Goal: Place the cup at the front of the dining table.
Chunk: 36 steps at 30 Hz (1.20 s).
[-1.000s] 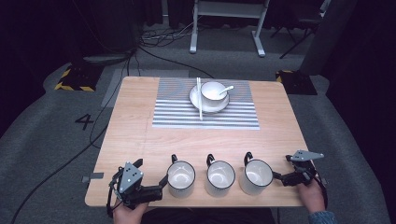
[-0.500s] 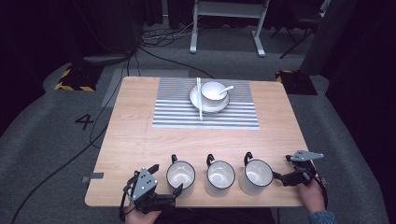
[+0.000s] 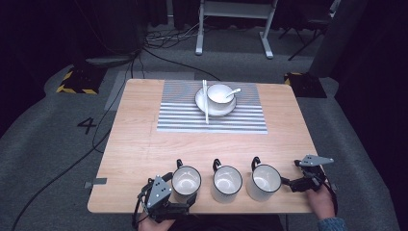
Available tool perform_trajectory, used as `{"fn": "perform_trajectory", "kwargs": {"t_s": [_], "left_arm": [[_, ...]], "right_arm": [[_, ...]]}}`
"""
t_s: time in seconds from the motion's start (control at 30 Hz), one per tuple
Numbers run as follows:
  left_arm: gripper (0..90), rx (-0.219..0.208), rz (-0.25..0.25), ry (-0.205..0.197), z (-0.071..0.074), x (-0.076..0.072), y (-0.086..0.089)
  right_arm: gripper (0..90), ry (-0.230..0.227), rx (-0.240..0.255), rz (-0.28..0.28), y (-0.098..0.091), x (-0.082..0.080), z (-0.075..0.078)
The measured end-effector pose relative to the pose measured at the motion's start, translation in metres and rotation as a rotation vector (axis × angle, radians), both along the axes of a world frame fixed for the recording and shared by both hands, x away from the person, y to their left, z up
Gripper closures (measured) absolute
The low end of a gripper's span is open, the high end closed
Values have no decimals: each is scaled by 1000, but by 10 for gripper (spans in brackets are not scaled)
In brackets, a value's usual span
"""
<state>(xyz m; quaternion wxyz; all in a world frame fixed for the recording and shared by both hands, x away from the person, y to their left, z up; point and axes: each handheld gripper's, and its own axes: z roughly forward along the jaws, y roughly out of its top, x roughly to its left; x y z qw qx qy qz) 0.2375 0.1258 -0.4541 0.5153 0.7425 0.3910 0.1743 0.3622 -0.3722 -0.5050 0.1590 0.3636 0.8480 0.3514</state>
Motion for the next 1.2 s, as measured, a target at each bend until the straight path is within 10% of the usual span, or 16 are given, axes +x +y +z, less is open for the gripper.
{"fn": "perform_trajectory", "kwargs": {"t_s": [0.9, 1.2], "left_arm": [[0, 81, 12, 63, -42, 31, -22], [20, 118, 45, 20, -48, 27, -27]], "right_arm": [[6, -9, -4, 20, 0, -2, 0], [5, -9, -2, 17, 1, -2, 0]]}}
